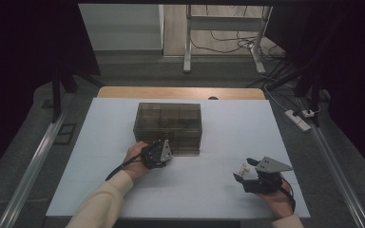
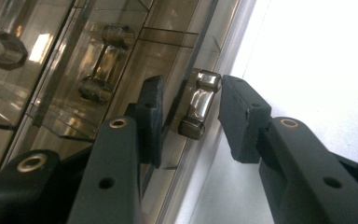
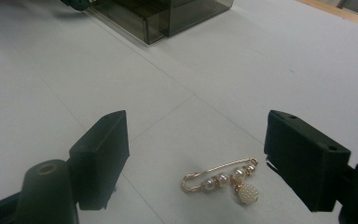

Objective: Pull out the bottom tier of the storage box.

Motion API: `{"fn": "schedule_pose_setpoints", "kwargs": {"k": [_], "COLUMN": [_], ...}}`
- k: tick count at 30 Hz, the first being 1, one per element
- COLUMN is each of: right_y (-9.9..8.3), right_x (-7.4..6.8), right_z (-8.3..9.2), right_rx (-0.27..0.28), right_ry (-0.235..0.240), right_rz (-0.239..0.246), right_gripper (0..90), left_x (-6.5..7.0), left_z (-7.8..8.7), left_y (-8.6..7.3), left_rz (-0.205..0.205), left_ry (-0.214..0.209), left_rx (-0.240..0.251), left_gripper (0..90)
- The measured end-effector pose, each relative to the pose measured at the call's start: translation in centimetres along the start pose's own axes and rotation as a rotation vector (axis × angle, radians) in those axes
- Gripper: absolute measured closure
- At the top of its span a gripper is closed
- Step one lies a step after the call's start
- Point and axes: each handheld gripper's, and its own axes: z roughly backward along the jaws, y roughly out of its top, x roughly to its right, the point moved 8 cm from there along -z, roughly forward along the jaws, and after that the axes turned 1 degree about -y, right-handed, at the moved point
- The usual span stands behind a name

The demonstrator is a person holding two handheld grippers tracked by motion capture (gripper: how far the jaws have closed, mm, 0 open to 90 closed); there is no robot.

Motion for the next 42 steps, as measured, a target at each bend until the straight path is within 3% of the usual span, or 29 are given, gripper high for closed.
{"fn": "schedule_pose_setpoints", "kwargs": {"k": [42], "right_y": [0.02], "right_x": [-0.01], "right_z": [0.09], "right_rx": [0.004], "right_ry": [0.000], "right_rz": [0.000], "right_gripper": [21.1], "left_x": [0.84], "left_z": [0.56], "left_y": [0.01], "left_rz": [-0.012], "left_ry": [-0.027], "left_rx": [0.001], "left_gripper": [63.1]}}
